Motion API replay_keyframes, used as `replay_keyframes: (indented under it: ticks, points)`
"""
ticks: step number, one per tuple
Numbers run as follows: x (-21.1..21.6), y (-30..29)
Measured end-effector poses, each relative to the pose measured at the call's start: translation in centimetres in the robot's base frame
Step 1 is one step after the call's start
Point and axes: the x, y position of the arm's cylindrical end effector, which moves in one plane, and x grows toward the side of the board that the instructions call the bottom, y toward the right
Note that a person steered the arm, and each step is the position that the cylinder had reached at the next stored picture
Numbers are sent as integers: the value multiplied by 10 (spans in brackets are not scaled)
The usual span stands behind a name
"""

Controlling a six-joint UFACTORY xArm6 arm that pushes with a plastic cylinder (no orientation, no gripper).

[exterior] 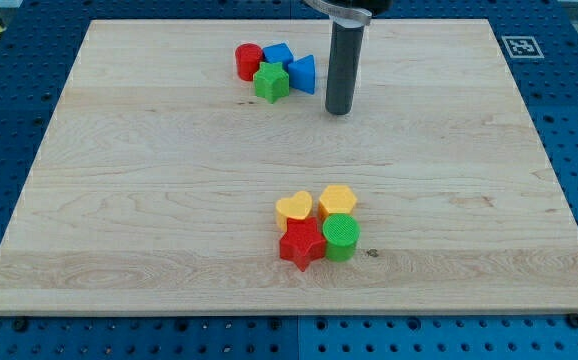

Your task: Slightly move the blue triangle to the right of the blue cube

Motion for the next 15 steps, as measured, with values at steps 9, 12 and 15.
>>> replay_keyframes:
  ticks: [9,12,15]
  points:
    - [-29,-19]
    - [-32,-19]
    - [27,-2]
